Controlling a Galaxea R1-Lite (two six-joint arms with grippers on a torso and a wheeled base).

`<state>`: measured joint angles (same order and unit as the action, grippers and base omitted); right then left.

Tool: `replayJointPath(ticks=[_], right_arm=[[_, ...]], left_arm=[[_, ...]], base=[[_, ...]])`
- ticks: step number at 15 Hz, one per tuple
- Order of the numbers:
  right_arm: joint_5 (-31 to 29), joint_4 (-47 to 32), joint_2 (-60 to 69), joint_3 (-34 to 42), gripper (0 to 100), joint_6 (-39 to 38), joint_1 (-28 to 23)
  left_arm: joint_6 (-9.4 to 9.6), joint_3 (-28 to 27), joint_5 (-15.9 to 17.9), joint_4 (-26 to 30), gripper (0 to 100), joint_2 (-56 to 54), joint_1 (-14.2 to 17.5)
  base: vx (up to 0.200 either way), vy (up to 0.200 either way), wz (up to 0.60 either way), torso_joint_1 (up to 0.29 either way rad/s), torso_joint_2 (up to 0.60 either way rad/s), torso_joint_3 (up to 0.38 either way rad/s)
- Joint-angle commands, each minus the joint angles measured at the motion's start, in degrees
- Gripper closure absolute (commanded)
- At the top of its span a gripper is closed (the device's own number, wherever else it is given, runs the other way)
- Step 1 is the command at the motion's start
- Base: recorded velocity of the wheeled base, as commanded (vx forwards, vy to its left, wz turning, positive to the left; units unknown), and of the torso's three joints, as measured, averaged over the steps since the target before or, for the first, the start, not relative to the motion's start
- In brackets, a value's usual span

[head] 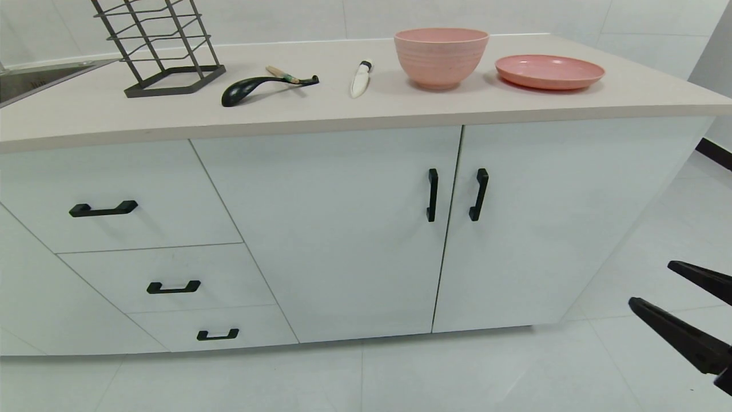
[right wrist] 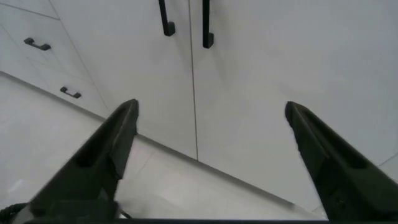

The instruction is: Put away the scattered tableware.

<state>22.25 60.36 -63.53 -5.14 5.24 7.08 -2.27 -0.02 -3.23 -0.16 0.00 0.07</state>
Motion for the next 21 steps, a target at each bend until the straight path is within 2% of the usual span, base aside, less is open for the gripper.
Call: replayJointPath(ticks=[1,3,4,8,11,14,16,19,20,21], right_arm=[[0.08,1.43,-8.19,-1.97,0,0.73,0.65],[0.34,2.66,-10.92,-4.52,0,1.00,1.00],[3.06,5.56,-13.73,-6.28,0,1.09,2.50],[5.00,8.90,-20.85,-9.18,0,2.76,6.36],[7.37,12.59,-27.35,-12.96,0,3.55,6.45],[13.61,19.80,-35.88,-15.07,0,4.16,6.28],[15.19,19.98,-38.60,-17.09,0,5.39,6.01],[16.34,20.24,-41.24,-23.24,0,6.10,6.72],[16.42,20.24,-42.65,-26.23,0,6.27,6.80],[16.95,20.33,-43.26,-27.55,0,6.27,6.89]], left_arm=[[-0.02,0.02,-0.02,-0.02,0,0.00,0.01],[-0.11,0.02,0.07,-0.02,0,0.00,0.01],[-0.11,0.02,0.07,-0.02,0,0.00,0.01],[-0.19,0.02,0.07,-0.02,0,0.00,0.01],[-0.28,0.02,0.15,-0.02,0,0.00,0.01],[-0.19,0.02,0.07,-0.02,0,0.00,0.01],[0.16,0.02,1.21,-0.81,0,0.00,0.01],[-0.02,0.02,2.00,-7.75,0,0.00,0.01],[-0.11,-0.15,4.20,-12.32,0,0.00,0.01],[-0.11,-1.38,6.66,-12.76,0,0.70,-0.16]], base=[[0.000,0.000,0.00,0.000,0.00,0.000],[0.000,0.000,0.00,0.000,0.00,0.000],[0.000,0.000,0.00,0.000,0.00,0.000],[0.000,0.000,0.00,0.000,0.00,0.000],[0.000,0.000,0.00,0.000,0.00,0.000],[0.000,0.000,0.00,0.000,0.00,0.000],[0.000,0.000,0.00,0.000,0.00,0.000],[0.000,0.000,0.00,0.000,0.00,0.000],[0.000,0.000,0.00,0.000,0.00,0.000],[0.000,0.000,0.00,0.000,0.00,0.000]])
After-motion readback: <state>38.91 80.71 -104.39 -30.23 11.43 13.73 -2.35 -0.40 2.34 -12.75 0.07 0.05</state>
